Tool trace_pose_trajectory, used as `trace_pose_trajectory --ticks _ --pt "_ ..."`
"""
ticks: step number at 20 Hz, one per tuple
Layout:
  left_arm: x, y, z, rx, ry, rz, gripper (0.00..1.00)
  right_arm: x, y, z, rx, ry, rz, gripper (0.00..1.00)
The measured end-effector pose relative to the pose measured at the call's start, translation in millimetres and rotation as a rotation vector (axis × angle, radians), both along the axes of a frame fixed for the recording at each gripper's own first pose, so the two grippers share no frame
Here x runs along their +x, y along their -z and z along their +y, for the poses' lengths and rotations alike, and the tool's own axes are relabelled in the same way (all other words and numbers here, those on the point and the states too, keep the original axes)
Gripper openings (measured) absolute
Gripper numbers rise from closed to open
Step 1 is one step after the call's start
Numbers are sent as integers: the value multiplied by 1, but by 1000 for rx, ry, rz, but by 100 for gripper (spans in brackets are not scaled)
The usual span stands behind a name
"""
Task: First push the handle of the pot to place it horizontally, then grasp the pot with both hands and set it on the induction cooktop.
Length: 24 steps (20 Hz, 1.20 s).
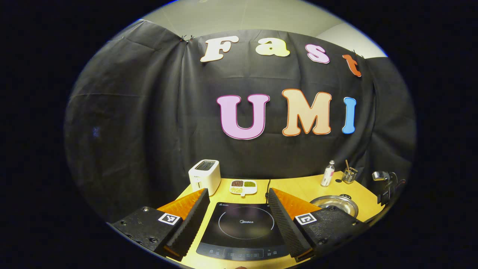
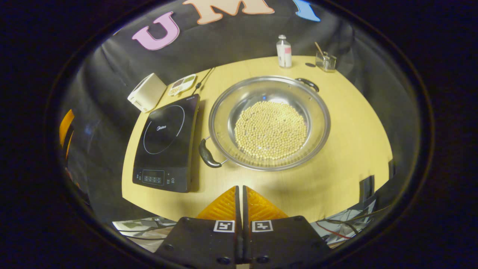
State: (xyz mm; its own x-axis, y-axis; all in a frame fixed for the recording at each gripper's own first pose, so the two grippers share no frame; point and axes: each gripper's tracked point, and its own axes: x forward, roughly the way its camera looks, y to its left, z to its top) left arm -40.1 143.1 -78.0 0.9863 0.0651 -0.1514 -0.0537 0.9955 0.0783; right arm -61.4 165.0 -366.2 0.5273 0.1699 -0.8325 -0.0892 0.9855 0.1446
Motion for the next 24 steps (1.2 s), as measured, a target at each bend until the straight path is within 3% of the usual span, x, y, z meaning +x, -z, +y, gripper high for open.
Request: trace_pose_trajectory --ticks 5,9,10,16,19,24 --pt "0 12 13 -8 8 24 96 12 29 14 19 70 92 2" --pt "-2 20 20 -35 -15 41 96 25 47 16 -37 81 108 0" --pt "-2 20 25 -29 -24 42 93 28 49 21 -34 89 105 0" --pt "-9 24 46 -8 -62 50 96 52 49 31 -45 160 72 2" --pt "-12 26 49 -21 -74 49 93 57 47 38 -36 189 65 3" --pt "-16 32 55 -24 -85 60 96 71 45 62 -40 205 33 2"
